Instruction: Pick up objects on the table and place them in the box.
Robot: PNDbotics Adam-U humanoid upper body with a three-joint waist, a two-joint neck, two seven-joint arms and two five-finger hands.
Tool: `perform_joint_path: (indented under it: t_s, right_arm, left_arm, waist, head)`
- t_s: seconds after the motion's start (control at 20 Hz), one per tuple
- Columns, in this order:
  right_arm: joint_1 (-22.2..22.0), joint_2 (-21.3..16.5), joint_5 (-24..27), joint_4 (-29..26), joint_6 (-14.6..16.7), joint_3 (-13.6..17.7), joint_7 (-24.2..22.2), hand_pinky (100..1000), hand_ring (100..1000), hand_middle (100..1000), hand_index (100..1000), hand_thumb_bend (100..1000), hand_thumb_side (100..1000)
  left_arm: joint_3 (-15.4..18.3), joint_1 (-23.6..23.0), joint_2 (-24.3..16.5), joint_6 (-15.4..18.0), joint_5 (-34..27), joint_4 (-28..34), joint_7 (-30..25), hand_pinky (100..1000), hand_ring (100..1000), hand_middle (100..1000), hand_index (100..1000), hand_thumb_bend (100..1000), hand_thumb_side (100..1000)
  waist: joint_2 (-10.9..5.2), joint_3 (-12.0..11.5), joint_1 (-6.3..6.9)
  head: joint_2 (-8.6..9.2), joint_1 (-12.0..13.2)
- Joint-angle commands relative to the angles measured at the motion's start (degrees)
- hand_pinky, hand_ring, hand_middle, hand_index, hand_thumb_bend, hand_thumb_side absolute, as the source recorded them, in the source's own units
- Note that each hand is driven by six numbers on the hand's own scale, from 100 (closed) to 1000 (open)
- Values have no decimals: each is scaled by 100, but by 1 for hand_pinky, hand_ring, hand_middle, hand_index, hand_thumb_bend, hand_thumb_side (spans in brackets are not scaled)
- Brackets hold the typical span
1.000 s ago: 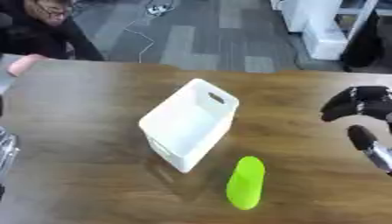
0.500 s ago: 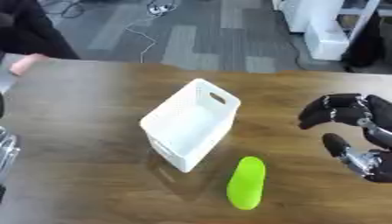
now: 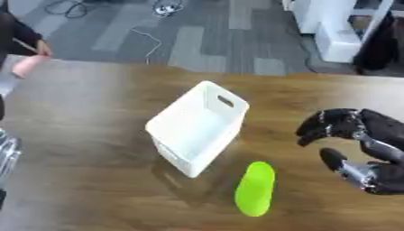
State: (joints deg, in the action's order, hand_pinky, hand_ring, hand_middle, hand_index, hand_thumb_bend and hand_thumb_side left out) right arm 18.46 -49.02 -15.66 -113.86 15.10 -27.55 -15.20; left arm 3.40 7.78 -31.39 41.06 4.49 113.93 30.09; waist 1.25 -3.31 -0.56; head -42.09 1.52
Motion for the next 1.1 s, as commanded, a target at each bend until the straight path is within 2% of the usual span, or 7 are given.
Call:
perform_joint_path:
  t_s: [0.05, 0.6, 1.1]
  right_arm:
    - [94, -1, 145, -73, -83, -1, -136, 588, 714, 743, 768, 100, 1000]
    - [218, 327, 373, -25, -302, -179, -508, 590, 720, 752, 763, 100, 1000]
    - [360, 570, 368, 191, -230, -351, -732, 602, 727, 758, 768, 100, 1000]
  left_arm:
    - [6, 76, -135, 265, -39, 66, 237, 609, 624, 720, 732, 724, 1000]
    - [-2, 94, -129, 273, -61, 66, 225, 609, 624, 720, 732, 725, 1000]
    - [-6, 94, -125, 285, -74, 66, 213, 609, 624, 720, 732, 725, 1000]
  waist:
    - [-65, -12, 12]
    - [-72, -35, 16]
    - [-71, -42, 19]
  head:
    - [22, -38]
    - [37, -44]
    - [45, -77]
